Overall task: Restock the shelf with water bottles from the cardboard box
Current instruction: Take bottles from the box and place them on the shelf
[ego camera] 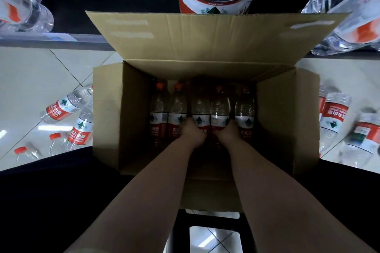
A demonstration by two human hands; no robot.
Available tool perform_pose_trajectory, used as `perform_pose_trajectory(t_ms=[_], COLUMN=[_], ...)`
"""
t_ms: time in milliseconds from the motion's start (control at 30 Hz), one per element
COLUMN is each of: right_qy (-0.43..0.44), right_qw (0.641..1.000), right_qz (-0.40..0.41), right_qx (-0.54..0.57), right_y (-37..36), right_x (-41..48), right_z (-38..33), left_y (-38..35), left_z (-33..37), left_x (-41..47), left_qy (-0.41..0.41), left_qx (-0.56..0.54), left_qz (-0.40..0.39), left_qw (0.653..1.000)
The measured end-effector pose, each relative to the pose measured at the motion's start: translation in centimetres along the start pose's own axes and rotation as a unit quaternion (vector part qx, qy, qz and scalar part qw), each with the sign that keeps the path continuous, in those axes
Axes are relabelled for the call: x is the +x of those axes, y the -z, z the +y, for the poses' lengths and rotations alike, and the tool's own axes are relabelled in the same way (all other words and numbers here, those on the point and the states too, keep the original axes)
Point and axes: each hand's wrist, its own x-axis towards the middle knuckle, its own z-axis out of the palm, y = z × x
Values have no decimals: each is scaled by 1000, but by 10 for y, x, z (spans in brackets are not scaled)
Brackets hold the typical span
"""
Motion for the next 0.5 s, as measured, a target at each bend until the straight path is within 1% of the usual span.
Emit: perform_pose_trajectory(t_ms=[67, 133, 233, 333, 433, 500], right_qy=[-10, -22, -27, -30, -28, -49], right_qw=[1000, 1000, 1000, 999, 996, 987], right_qz=[10, 19, 15, -4, -26, -62], right_qx=[4, 5, 4, 22, 79, 137], right_y=[-1, -4, -6, -2, 6, 12], right_x=[0, 1, 4, 4, 2, 2], right_z=[0, 1, 1, 0, 0, 1], left_y=[-4, -5, -9, -10, -4, -2], left_z=[3, 3, -4, -10, -7, -11], left_x=[-5, -6, 5, 18, 16, 16], left_qy=[25, 31, 26, 53, 71, 87], left_qx=[-59, -97, -112, -140, -186, -211], left_qz=[-24, -40, -54, -65, -102, -104], left_qw=[998, 994, 992, 987, 975, 968])
